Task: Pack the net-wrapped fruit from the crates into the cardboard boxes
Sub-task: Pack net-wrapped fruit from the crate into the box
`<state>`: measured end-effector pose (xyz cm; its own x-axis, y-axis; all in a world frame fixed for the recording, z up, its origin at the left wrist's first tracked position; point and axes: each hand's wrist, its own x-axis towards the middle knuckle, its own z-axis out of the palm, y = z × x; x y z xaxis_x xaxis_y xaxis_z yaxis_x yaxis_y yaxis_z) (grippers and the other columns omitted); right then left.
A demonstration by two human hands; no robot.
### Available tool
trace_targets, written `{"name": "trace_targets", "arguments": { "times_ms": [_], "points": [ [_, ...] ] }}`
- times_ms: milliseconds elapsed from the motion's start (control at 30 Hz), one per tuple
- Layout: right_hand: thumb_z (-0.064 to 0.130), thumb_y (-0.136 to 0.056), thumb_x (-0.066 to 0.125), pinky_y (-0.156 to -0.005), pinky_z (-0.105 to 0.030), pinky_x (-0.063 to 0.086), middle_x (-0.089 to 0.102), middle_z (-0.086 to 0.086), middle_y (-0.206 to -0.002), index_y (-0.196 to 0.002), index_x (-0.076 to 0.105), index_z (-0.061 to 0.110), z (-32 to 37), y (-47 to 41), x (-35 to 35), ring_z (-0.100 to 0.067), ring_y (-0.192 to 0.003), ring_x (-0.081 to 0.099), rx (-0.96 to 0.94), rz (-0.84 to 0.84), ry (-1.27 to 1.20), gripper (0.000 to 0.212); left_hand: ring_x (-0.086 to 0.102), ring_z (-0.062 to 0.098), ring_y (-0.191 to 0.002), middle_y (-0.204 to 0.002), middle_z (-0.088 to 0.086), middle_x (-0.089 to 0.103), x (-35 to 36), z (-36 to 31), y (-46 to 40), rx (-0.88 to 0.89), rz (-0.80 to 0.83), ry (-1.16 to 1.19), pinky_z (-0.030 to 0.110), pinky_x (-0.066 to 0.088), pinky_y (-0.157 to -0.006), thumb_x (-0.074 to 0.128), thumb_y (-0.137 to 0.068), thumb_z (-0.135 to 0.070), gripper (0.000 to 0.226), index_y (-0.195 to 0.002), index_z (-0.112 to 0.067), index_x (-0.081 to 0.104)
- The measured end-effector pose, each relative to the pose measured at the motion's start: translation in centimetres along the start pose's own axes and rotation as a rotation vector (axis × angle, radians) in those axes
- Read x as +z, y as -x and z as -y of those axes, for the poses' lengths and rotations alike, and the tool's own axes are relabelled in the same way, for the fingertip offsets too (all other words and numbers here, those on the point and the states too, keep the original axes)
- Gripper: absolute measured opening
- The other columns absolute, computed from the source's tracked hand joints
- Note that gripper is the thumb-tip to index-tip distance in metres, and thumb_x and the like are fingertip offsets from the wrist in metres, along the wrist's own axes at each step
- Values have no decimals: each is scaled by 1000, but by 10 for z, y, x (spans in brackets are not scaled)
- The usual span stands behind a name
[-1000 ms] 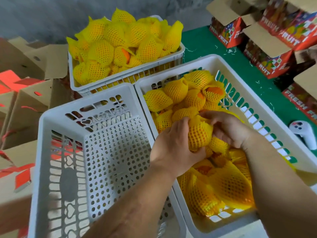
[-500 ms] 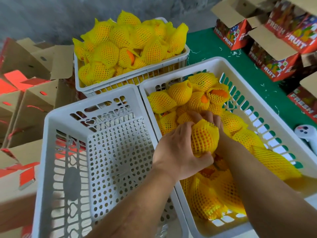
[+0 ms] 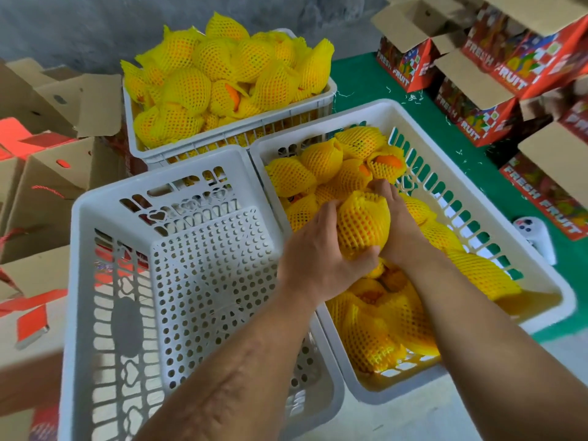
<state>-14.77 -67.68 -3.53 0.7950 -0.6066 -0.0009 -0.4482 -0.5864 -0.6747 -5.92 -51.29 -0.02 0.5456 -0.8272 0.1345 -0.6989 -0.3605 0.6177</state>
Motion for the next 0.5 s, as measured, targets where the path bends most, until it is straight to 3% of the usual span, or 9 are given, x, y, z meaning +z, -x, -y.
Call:
{"name": "trace_targets", "arguments": {
  "times_ms": [100, 167, 233, 300, 367, 500],
  "points": [
    [7, -68, 85, -88, -42, 52, 55, -4, -137, -144, 37, 23, 33, 29, -17, -29, -118, 60, -28, -82, -44, 91, 66, 29, -105, -121, -3, 64, -19, -8, 8, -114, 35, 320, 43, 56, -77, 54, -69, -77, 83, -135, -29, 42],
    [25, -76, 84, -82, -28, 54, 63, 4, -122, -131, 45, 38, 60, 48, -13, -13, -103, 64, 14, -140, -76, 69, 67, 30, -102, -115, 4, 68, -35, -8, 22, -160, 12, 659, 51, 58, -82, 56, -71, -70, 78, -132, -22, 52],
    [50, -71, 82, -68, -7, 43, 65, 16, -103, -120, 46, 48, 94, 67, -5, 4, -82, 62, 3, -168, -159, 61, 70, 16, -106, -114, -6, 72, -55, 0, 45, -192, -47, 880, 37, 59, -86, 56, -79, -62, 62, -130, -26, 57],
    [62, -65, 76, -62, -6, 40, 66, 22, -98, -119, 49, 48, 128, 82, 9, 10, -75, 61, -47, -154, -237, 62, 68, 3, -109, -115, -22, 72, -77, 13, 77, -235, -78, 1015, 23, 56, -86, 59, -82, -57, 51, -129, -37, 54],
    [63, -64, 79, -67, -8, 42, 66, 24, -103, -120, 50, 49, 162, 92, 29, 9, -81, 61, -64, -137, -253, 64, 68, 7, -113, -119, -22, 70, -99, 34, 109, -321, -103, 1116, 32, 57, -93, 65, -76, -56, 58, -131, -44, 50],
    [44, -65, 90, -76, -11, 45, 59, 18, -109, -121, 50, 50, 228, 112, 85, -1, -97, 59, -137, -83, -197, 69, 64, 29, -124, -142, 9, 60, -149, 82, 171, -506, -141, 1362, 58, 50, -106, 74, -74, -42, 76, -145, -28, 46]
  ]
}}
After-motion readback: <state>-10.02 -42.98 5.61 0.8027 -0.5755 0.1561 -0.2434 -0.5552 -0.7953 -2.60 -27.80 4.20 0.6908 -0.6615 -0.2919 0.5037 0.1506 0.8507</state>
